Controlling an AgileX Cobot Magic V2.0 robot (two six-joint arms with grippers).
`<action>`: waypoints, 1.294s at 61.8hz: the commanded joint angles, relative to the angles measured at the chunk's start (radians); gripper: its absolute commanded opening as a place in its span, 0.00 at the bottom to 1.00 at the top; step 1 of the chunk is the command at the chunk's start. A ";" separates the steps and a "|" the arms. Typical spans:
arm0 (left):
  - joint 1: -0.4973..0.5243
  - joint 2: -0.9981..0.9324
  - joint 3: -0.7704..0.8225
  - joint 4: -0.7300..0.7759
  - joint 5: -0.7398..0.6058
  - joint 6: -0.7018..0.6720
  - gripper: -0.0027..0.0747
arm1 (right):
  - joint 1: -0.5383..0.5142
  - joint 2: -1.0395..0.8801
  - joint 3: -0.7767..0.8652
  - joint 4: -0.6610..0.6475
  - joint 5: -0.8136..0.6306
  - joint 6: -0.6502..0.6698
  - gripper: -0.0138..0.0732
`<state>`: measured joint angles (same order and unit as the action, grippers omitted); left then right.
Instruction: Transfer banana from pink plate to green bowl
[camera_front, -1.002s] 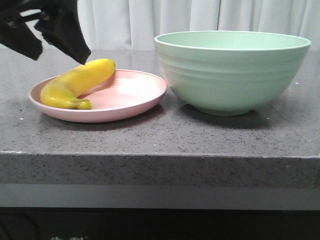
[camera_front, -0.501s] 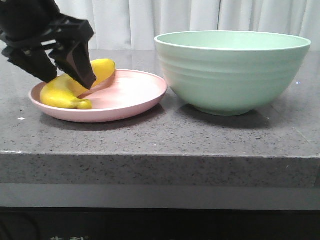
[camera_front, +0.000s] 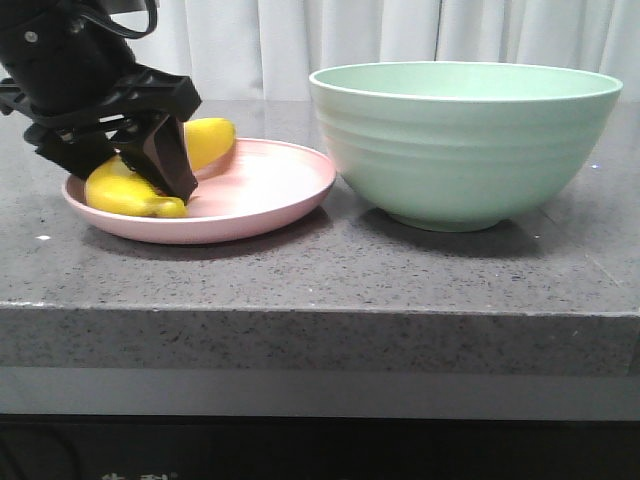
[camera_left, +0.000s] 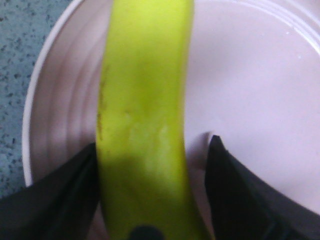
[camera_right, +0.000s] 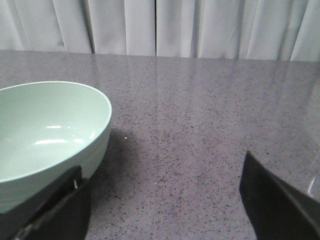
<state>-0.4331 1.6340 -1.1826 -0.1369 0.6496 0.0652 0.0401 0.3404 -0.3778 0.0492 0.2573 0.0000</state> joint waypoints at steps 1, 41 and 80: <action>-0.007 -0.029 -0.029 -0.005 -0.063 -0.002 0.38 | -0.009 0.015 -0.036 -0.009 -0.089 0.000 0.87; -0.210 -0.328 -0.006 -0.005 -0.032 0.001 0.15 | 0.000 0.171 -0.140 0.351 0.061 0.000 0.87; -0.370 -0.432 0.008 -0.005 -0.018 0.001 0.15 | 0.321 0.680 -0.461 1.390 0.151 -0.511 0.86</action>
<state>-0.7952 1.2328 -1.1468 -0.1300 0.7028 0.0661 0.3443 0.9743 -0.7879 1.2616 0.4097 -0.3979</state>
